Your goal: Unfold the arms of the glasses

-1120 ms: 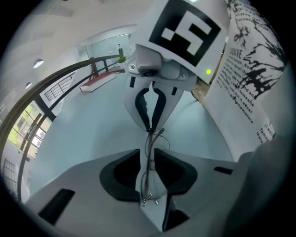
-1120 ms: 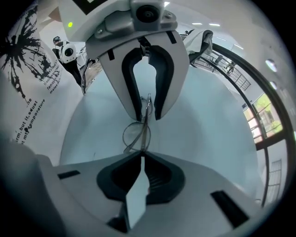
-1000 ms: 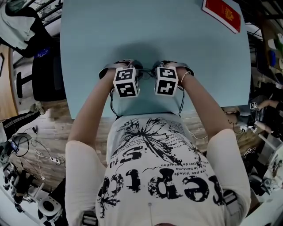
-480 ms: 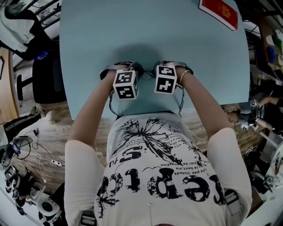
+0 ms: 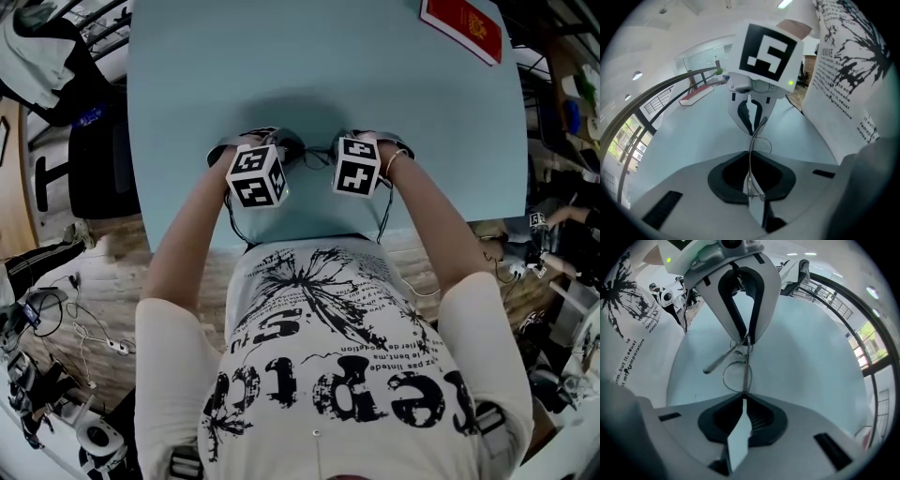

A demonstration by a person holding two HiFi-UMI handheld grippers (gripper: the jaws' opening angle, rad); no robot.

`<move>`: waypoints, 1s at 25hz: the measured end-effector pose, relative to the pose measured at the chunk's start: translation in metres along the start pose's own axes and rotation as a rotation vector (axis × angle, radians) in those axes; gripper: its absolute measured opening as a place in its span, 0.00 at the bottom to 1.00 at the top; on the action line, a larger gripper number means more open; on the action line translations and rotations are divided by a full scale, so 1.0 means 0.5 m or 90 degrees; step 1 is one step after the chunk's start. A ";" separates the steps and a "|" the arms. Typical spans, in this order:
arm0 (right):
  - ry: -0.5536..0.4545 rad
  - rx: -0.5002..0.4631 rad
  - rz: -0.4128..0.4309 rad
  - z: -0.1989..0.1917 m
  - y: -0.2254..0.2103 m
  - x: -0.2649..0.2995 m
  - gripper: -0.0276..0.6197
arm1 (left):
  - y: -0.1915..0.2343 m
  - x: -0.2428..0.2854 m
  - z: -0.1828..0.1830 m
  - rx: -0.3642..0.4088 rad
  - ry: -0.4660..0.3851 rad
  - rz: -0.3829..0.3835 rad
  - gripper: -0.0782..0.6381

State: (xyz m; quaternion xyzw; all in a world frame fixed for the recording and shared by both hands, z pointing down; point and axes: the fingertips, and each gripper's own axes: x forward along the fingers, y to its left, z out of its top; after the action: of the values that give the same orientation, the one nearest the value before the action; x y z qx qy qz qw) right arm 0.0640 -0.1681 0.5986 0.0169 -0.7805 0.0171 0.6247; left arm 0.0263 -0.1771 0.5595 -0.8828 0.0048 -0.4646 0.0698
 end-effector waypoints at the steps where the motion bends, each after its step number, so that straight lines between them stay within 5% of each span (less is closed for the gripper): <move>1: 0.000 0.002 -0.001 -0.005 -0.002 -0.001 0.10 | 0.004 -0.005 0.003 -0.005 -0.005 0.004 0.15; 25: 0.010 0.019 -0.018 -0.078 -0.017 -0.028 0.12 | 0.005 -0.053 -0.009 -0.098 -0.052 0.083 0.15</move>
State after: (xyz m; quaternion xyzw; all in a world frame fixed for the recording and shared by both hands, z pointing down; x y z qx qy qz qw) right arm 0.1056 -0.1747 0.5933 0.0367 -0.7749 0.0201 0.6307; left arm 0.0076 -0.1783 0.5398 -0.9016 0.0947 -0.4210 0.0318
